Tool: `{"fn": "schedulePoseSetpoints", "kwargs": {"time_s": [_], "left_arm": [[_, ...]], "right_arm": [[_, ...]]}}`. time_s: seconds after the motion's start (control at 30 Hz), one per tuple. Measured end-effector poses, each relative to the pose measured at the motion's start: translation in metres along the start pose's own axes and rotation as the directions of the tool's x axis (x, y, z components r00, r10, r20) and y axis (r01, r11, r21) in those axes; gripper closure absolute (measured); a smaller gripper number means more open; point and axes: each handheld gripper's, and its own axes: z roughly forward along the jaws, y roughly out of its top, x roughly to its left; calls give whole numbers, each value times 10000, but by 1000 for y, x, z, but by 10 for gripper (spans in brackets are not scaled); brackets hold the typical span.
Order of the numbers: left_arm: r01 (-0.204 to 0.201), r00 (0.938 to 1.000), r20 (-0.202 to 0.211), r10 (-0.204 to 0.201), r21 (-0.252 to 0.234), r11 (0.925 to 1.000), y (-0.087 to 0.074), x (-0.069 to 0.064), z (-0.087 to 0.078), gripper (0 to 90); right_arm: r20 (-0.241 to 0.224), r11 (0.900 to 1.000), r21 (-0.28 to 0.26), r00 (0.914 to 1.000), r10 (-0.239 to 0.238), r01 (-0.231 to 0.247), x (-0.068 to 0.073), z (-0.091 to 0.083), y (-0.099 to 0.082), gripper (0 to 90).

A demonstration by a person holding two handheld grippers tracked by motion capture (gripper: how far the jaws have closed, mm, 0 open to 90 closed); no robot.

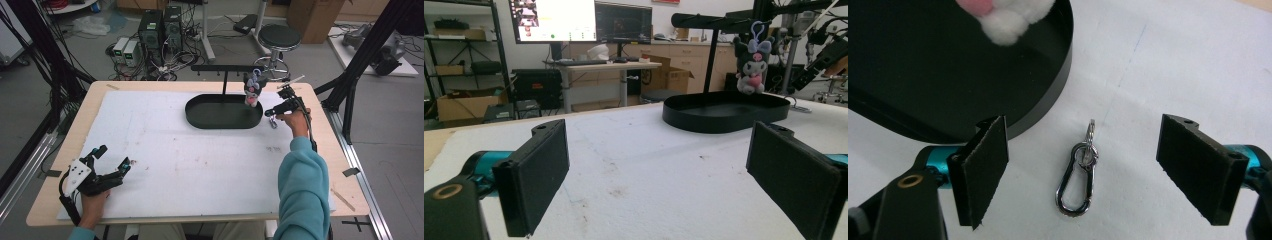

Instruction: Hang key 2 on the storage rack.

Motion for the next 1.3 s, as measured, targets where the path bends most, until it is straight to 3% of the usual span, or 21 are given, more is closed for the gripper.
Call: {"fn": "schedulePoseSetpoints", "kwargs": {"time_s": [0.13,0.3,0.6,1.3], "left_arm": [[-19,10000,0,19,5,10000,0,0,0,105],[-10,10000,-2,10,0,10000,0,0,0,105],[-3,10000,2,3,-12,10000,0,0,0,105],[-15,10000,-1,15,-1,10000,0,0,0,105]], "right_arm": [[-38,10000,82,10000,15,-15,1,4,1,273],[508,9979,640,9987,32,-65,2,7,0,373],[260,9966,737,9991,347,-365,1,10,0,517],[397,9917,1148,9977,541,-584,2,16,-1,715]]}}
